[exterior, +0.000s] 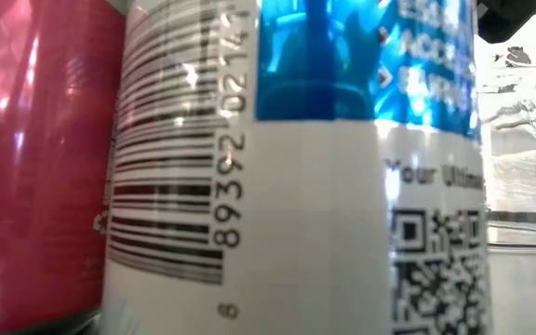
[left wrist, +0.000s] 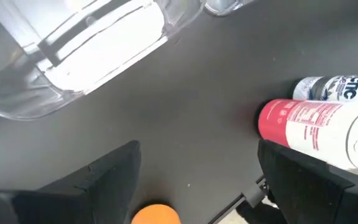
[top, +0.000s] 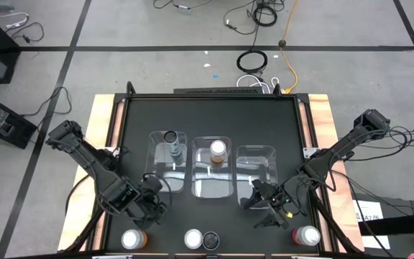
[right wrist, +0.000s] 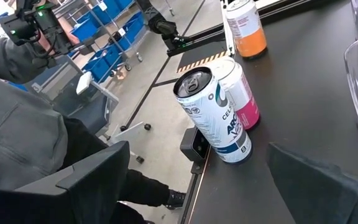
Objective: Sort soda cans
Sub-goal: Put the orange soda can into the middle transparent bin
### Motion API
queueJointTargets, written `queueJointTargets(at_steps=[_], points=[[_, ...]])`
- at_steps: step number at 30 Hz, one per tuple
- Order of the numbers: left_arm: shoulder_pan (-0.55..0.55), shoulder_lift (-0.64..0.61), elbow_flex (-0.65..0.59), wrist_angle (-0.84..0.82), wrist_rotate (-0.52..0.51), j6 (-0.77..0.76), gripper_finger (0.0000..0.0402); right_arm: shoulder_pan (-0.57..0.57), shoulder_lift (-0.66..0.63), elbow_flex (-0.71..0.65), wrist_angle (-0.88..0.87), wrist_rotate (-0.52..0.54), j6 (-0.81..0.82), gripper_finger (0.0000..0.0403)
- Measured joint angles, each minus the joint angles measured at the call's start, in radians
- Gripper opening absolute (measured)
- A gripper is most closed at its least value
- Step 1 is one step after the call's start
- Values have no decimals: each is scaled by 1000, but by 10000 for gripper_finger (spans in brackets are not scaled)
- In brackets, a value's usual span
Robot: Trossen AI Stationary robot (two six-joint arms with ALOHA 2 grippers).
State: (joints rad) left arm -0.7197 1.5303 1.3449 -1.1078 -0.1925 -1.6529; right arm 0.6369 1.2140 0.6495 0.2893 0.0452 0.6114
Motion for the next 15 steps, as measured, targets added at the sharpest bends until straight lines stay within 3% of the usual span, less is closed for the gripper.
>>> queueJointTargets(at_steps=[4,10,15], points=[[0,0,0,-1,1,15,341,0,0,0,-2,0,-3,370],[0,0,0,-1,5,20,393,0,0,0,-3,0,-8,370],[0,0,0,3,3,11,384,0,0,0,-3,0,-14,370]])
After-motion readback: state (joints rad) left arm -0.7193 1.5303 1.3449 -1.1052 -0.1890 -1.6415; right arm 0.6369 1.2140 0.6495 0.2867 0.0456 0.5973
